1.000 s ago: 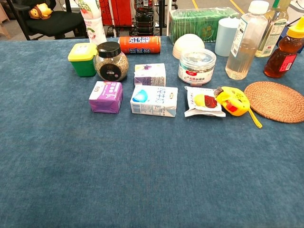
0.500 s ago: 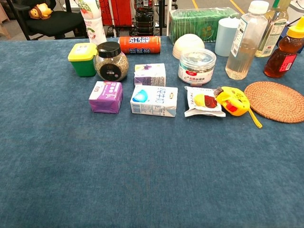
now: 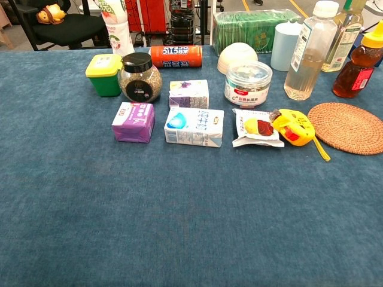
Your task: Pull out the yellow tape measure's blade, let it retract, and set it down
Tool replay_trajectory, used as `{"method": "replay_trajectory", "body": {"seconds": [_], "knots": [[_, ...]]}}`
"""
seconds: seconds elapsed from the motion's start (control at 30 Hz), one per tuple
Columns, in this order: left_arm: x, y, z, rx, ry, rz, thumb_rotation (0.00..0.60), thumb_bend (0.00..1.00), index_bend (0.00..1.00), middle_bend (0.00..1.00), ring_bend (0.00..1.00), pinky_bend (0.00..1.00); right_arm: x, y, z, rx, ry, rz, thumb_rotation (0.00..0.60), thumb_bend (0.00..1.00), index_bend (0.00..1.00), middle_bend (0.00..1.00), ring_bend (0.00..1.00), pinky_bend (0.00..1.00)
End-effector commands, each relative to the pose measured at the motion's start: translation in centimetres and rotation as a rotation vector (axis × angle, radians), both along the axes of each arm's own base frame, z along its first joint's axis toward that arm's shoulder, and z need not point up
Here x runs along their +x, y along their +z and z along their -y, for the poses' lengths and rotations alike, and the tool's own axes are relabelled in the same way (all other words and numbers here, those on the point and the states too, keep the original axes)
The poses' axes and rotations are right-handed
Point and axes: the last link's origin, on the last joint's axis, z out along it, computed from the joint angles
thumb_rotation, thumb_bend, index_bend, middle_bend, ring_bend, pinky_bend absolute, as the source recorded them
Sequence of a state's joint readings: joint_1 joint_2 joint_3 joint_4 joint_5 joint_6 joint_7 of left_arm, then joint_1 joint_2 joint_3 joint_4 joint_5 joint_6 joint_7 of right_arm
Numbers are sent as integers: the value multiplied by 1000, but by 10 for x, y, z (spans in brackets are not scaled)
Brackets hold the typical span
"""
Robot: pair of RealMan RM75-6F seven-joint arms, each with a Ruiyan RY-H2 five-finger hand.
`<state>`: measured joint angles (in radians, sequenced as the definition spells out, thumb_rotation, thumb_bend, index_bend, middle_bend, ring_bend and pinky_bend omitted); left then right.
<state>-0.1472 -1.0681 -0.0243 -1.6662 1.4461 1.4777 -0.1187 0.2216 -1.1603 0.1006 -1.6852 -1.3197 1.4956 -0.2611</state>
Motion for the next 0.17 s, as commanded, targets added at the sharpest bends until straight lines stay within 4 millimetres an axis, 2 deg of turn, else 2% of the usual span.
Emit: {"method": "replay_trajectory", "body": {"seconds": [0.03,0.17], "knots": [[0,1,2,0,3,0,600,274,356,155,31,192,-3,1,-3,-3,-3,5,408,218,500,460,409,379],[-1,0,2,-4,6,3,600,274,356,155,31,192,-3,2,-4,-10,1,5,406,218,500,460,409,378]]}}
